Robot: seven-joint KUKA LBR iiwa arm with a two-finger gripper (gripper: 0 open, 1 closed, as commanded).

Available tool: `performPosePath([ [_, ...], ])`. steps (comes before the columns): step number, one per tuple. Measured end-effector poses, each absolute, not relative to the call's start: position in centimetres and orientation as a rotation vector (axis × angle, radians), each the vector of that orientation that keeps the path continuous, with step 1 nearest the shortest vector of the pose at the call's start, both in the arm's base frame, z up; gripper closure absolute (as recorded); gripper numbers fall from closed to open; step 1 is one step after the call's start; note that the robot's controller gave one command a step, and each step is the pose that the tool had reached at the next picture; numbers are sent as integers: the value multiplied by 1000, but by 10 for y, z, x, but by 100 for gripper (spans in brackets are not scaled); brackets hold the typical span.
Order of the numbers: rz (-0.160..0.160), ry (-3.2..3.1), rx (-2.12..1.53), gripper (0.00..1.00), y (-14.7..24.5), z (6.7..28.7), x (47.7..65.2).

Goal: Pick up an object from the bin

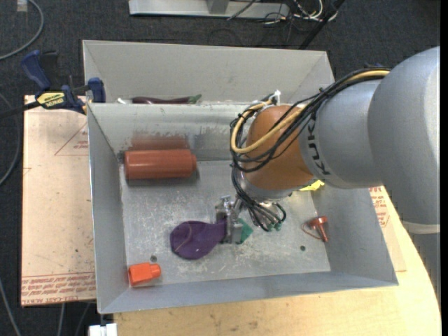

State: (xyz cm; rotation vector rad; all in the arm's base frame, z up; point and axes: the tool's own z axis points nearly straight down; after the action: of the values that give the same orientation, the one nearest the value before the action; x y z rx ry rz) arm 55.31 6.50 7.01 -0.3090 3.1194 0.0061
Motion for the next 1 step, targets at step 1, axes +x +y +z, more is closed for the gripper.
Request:
performPosePath([
  [1,6,3119,-309,100,65,70,553],
])
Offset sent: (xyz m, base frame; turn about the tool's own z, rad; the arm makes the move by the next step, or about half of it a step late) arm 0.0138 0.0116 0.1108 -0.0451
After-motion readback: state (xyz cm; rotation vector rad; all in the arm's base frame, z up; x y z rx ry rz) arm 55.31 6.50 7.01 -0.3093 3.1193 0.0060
